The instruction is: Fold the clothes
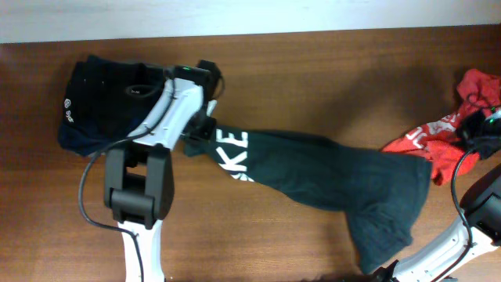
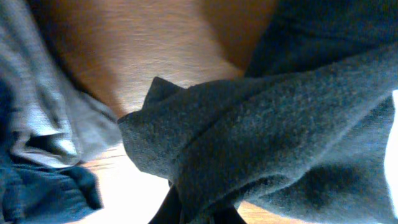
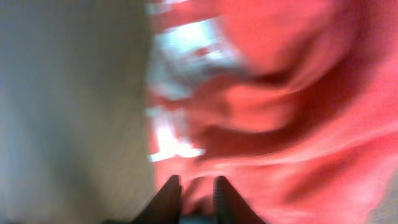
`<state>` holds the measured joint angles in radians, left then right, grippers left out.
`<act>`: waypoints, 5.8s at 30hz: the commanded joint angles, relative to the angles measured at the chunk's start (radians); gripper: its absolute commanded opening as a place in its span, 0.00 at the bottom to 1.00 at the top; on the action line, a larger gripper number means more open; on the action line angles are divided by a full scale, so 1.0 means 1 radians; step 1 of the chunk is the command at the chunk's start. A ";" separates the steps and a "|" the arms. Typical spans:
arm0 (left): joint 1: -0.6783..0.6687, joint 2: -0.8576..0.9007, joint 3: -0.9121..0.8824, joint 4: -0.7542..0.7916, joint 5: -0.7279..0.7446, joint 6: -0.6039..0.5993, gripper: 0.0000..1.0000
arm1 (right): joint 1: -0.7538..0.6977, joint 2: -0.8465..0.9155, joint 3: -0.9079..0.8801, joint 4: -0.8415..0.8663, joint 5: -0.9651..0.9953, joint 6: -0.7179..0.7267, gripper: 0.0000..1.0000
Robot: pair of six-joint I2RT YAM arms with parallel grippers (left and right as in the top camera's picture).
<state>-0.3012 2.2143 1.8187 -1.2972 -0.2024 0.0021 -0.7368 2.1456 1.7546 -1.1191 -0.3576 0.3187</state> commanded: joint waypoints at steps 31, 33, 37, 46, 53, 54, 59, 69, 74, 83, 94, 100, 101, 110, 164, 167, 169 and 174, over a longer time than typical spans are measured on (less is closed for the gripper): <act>0.092 -0.051 0.019 -0.021 0.027 -0.010 0.00 | -0.138 -0.024 0.088 -0.138 -0.052 0.007 0.04; 0.092 -0.051 0.020 -0.021 0.028 -0.010 0.00 | -0.089 -0.024 0.039 -0.171 -0.052 0.006 0.04; 0.092 -0.051 0.022 -0.021 0.035 -0.010 0.00 | -0.026 -0.024 -0.062 -0.167 0.167 0.085 0.04; 0.092 -0.051 0.022 -0.021 0.053 -0.010 0.01 | -0.086 -0.024 -0.447 0.108 0.351 0.203 0.04; 0.092 -0.051 0.023 -0.021 0.053 -0.010 0.01 | -0.371 -0.024 -0.243 0.063 0.453 0.240 0.04; 0.092 -0.051 0.023 -0.019 0.053 -0.009 0.01 | -0.396 -0.024 -0.211 0.067 0.432 0.238 0.04; 0.092 -0.051 0.023 -0.020 0.053 -0.010 0.02 | -0.448 -0.024 -0.064 0.080 0.250 0.082 0.04; 0.072 -0.070 0.201 -0.124 0.117 -0.010 0.27 | -0.249 -0.101 -0.010 0.128 -0.698 -0.399 0.49; 0.072 -0.163 0.389 -0.262 0.128 -0.010 0.36 | -0.103 -0.343 -0.010 0.128 -0.734 -0.452 0.53; 0.072 -0.348 0.415 -0.371 0.140 -0.010 0.57 | 0.232 -0.675 -0.014 -0.133 -0.030 -0.254 0.76; 0.072 -0.375 0.414 -0.387 0.140 -0.010 0.65 | 0.404 -0.414 -0.347 -0.023 0.402 -0.062 0.70; 0.072 -0.375 0.414 -0.383 0.140 -0.010 0.66 | 0.373 -0.277 -0.353 0.151 0.392 -0.062 0.70; 0.072 -0.375 0.414 -0.383 0.142 -0.010 0.66 | 0.373 -0.256 -0.353 0.175 0.393 -0.060 0.71; 0.072 -0.375 0.414 -0.383 0.166 -0.010 0.68 | 0.376 -0.096 -0.354 0.166 0.339 -0.025 0.53; -0.091 0.265 0.388 -0.082 0.352 0.071 0.65 | 0.246 -0.647 -0.060 -0.045 0.073 -0.138 0.04; -0.091 0.291 0.388 -0.076 0.352 0.071 0.43 | 0.246 -0.647 -0.060 -0.048 0.073 -0.135 0.04; -0.091 0.305 0.388 -0.080 0.352 0.070 0.01 | 0.246 -0.647 -0.060 -0.053 0.073 -0.135 0.04; -0.068 0.252 0.494 -0.234 0.262 0.054 0.00 | 0.245 -0.667 -0.052 -0.059 0.073 -0.135 0.04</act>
<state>-0.3935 2.5008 2.2143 -1.4433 0.1413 0.0635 -0.4885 1.5070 1.6894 -1.1782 -0.2726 0.1841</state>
